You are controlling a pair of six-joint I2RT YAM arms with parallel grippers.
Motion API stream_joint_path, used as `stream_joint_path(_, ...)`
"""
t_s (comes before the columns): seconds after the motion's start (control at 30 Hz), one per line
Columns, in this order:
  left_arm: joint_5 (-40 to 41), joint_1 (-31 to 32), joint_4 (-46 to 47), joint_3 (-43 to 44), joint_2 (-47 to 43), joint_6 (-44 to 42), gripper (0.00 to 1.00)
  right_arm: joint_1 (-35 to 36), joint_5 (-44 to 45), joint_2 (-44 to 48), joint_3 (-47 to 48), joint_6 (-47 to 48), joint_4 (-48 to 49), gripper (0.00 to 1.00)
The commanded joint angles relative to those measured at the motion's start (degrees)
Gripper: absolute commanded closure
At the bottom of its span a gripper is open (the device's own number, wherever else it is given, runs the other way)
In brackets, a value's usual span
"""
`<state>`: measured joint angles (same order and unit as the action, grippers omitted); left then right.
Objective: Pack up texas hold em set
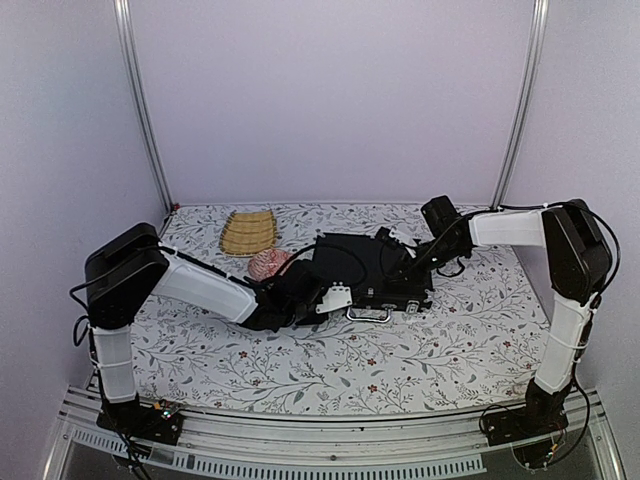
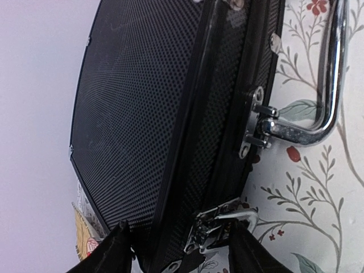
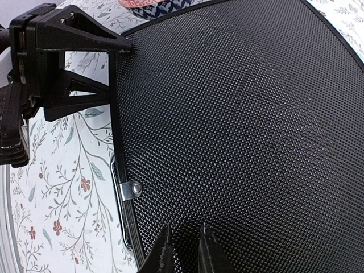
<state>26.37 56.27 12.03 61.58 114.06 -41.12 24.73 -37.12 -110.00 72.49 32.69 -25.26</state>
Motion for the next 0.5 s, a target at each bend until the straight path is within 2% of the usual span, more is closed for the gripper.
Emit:
stream_joint_path(0.0, 1.6, -0.1, -1.7, -2.0, 4.7, 0.4, 0.4, 0.7, 1.5, -4.0, -1.5, 0.6, -7.1, 0.82)
stream_joint_path(0.2, -2.7, -1.4, -9.9, -0.6, 1.0, 4.4, 0.26, 0.7, 1.2, -4.2, -1.3, 0.6, -7.5, 0.82)
stream_joint_path(0.47, -3.2, -2.3, -10.2, -1.3, 0.3, 1.3, 0.21, 0.7, 0.9, -4.7, -1.0, 0.9, -8.0, 0.82)
